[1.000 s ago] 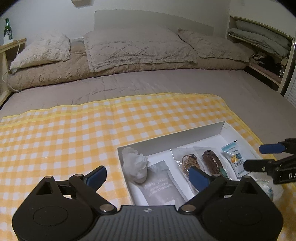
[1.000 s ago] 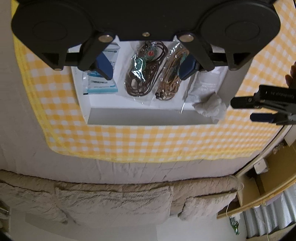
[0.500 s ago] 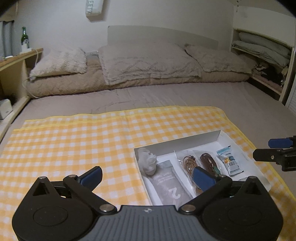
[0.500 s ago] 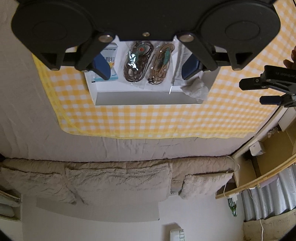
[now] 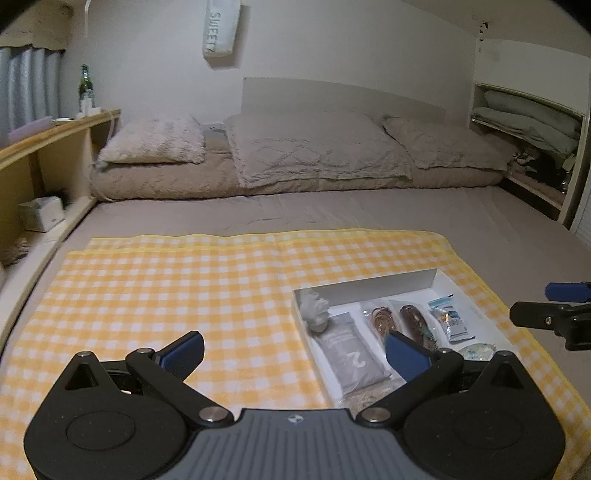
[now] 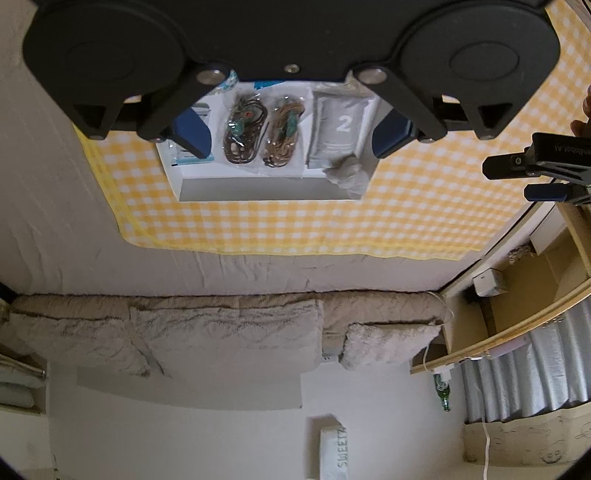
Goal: Organize soft objects
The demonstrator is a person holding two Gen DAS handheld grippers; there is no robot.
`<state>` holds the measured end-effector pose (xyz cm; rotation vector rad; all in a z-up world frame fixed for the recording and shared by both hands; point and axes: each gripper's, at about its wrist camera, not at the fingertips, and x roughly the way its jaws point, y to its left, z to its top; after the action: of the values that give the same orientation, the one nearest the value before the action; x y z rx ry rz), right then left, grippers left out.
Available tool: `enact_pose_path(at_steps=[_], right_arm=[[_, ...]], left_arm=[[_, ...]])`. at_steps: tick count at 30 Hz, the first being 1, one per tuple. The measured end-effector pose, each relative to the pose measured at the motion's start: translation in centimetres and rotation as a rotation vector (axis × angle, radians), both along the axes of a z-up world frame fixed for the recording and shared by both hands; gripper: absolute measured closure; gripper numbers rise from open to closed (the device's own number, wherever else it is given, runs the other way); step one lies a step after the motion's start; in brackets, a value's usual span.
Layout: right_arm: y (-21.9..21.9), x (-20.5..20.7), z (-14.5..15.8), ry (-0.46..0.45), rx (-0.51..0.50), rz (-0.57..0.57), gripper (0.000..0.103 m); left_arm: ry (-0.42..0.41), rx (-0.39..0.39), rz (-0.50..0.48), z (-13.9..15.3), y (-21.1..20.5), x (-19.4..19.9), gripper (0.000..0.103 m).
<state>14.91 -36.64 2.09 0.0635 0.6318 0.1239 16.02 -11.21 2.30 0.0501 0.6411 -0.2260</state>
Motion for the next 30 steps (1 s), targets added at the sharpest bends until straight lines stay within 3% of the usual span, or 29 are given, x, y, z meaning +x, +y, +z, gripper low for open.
enact_pose_path(at_steps=[5, 10, 30], right_arm=[[1.4, -2.2, 0.1, -0.014, -0.012, -0.009, 0.004], [2.7, -4.7, 0.1, -0.042, -0.039, -0.01, 0.001], [4.2, -12.6, -0.9, -0.173, -0.086, -0.095, 0.0]], left_arm=[[-0.021, -0.017, 0.014, 0.5, 1.3, -2.6, 0.0], [-0.041, 0.015, 0.046, 0.4, 1.9, -4.5, 0.0], [-0.127, 0.041, 0.003, -1.0, 0.7, -11.2, 0.0]])
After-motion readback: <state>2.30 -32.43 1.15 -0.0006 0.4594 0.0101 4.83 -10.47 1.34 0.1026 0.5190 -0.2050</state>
